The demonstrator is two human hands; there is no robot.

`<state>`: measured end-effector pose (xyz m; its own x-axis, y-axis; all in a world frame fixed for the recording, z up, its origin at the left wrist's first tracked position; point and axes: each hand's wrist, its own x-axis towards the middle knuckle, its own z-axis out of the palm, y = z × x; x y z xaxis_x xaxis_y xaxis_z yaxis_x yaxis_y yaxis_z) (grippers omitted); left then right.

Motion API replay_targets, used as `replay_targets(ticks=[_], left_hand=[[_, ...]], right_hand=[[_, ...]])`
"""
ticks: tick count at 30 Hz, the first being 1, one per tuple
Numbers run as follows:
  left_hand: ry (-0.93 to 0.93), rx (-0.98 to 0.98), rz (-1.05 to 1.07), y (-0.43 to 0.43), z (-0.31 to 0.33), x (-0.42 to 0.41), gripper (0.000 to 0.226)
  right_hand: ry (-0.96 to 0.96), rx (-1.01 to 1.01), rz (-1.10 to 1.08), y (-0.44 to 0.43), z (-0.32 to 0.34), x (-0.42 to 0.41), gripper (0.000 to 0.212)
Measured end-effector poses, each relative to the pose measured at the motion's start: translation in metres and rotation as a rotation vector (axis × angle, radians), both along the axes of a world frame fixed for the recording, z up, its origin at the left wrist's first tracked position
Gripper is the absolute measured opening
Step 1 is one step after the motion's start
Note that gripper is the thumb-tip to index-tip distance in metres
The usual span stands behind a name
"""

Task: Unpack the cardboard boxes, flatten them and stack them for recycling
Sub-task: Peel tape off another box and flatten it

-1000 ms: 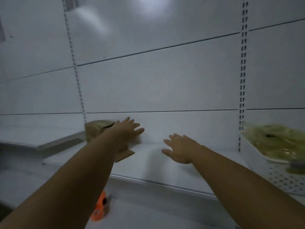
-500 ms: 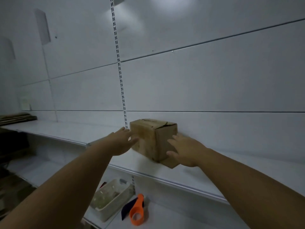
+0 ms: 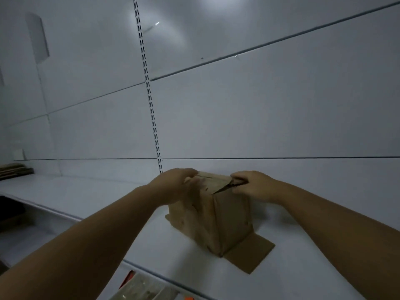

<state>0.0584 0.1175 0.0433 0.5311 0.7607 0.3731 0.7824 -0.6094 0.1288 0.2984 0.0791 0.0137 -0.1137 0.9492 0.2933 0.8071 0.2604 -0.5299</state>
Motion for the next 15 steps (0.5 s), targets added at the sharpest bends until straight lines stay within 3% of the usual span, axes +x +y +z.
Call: replay_targets(ticks=[8,10,12,15], left_hand=[[-0.178,0.097,-0.246,0.03,-0.019,0.024,0.02],[-0.243,0.097,-0.327,0.033,-0.024,0.02,0.021],[-0.269,0.019,-0.391,0.038,-0.026,0.015,0.043],[-0.185,-0.098,-0.401,0.044,-0.025,0.002,0.082]], right_hand=[[0.399,-0.066,-0.002,0.013,0.0,0.016,0.016],[0.537,0.019,-0.107,0.015,0.0,0.011,0.025],[0.55,0.105,-0.268,0.021,-0.001,0.003,0.037],[0.553,0.097,-0.275,0.028,-0.008,-0.021,0.024]])
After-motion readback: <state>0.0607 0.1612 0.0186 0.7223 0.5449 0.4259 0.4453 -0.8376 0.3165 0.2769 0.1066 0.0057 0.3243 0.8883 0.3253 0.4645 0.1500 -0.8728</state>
